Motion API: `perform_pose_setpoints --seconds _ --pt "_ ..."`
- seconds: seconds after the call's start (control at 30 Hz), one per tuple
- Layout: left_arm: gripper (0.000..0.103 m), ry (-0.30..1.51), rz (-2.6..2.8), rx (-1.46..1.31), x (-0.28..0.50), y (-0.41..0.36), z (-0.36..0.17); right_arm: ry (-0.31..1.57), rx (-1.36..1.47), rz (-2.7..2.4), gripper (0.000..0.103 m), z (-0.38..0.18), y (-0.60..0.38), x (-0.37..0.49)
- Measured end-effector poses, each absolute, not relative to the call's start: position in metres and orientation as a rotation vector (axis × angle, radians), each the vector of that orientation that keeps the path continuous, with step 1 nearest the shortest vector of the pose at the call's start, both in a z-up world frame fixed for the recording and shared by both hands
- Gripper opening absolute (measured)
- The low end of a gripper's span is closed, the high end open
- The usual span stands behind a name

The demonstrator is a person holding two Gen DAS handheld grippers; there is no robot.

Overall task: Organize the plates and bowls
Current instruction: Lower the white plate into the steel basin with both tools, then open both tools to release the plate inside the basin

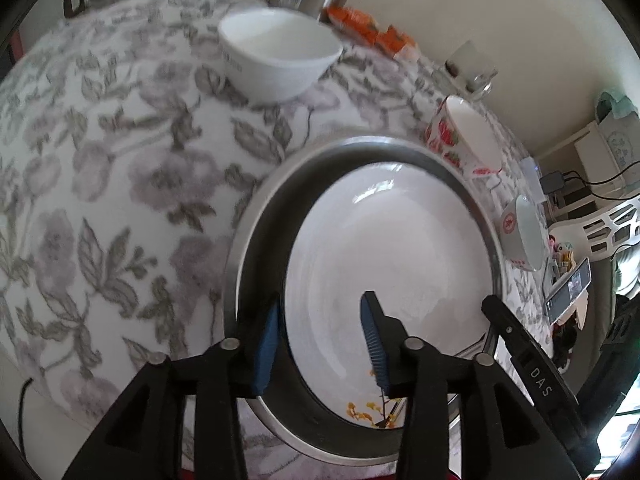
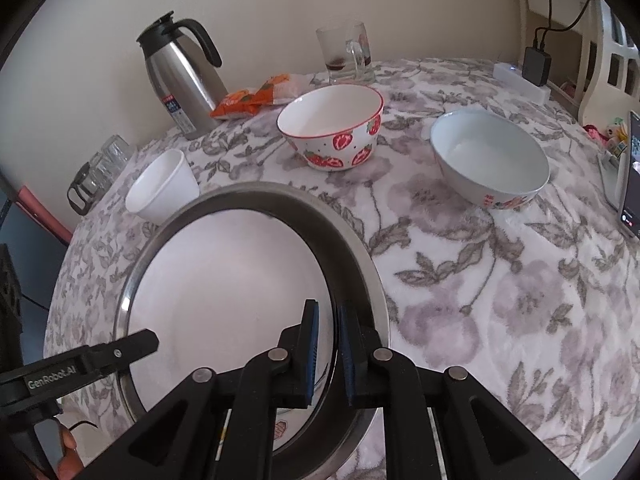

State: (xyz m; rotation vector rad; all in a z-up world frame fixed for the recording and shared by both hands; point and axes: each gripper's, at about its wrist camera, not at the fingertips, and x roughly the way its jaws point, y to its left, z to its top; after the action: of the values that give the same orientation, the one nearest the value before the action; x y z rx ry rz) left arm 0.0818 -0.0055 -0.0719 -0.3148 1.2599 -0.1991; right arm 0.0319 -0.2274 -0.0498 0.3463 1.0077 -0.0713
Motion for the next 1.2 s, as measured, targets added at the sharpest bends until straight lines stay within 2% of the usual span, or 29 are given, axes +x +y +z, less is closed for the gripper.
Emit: perform_pose_setpoints --seconds 0.03,0.07,0.5,0.53,0.6,0.73,0.8,0.83,0.87,1.07,1.13,1.2 --pt "0.052 1.249 -0.193 -0.306 0.082 -0.005 -0.070 1.006 0.346 -0.071 0.013 -0.049 -0.228 0.032" --pt "0.053 1.235 -0.182 -0.293 0.082 -0.005 -0.067 1.004 0.346 -0.070 0.013 -0.049 -0.228 0.032" --pt "0.055 1.056 -0.154 -0.273 0.075 0.004 -0.033 0.876 0.303 -0.062 0.013 -0.022 -0.221 0.025" --pt "0.058 1.058 -0.142 -0.261 0.076 0.004 -0.033 0.870 0.297 -0.055 0.016 -0.021 -0.219 0.025" --pt "0.064 1.080 -0.116 -0.246 0.077 0.004 -0.037 0.877 0.279 -0.034 0.038 -0.022 -0.213 0.026" --pt "0.069 1.120 -0.065 -0.237 0.080 0.010 -0.047 0.880 0.237 -0.021 0.049 -0.023 -0.204 0.027" --pt "0.077 1.135 -0.046 -0.236 0.080 0.011 -0.051 0.882 0.224 -0.033 0.066 -0.024 -0.203 0.027" --pt "0.083 1.140 -0.039 -0.237 0.080 0.012 -0.053 0.884 0.216 -0.045 0.068 -0.025 -0.203 0.027" --pt "0.085 1.143 -0.028 -0.235 0.080 0.013 -0.054 0.888 0.211 -0.052 0.069 -0.026 -0.204 0.027" --pt "0.091 1.160 0.024 -0.185 0.082 0.015 -0.059 0.917 0.220 -0.077 0.077 -0.032 -0.209 0.029" --pt "0.092 1.159 0.030 -0.176 0.082 0.015 -0.060 0.921 0.226 -0.083 0.083 -0.033 -0.211 0.029" --pt "0.092 1.154 0.037 -0.169 0.082 0.015 -0.059 0.922 0.231 -0.088 0.094 -0.034 -0.212 0.029"
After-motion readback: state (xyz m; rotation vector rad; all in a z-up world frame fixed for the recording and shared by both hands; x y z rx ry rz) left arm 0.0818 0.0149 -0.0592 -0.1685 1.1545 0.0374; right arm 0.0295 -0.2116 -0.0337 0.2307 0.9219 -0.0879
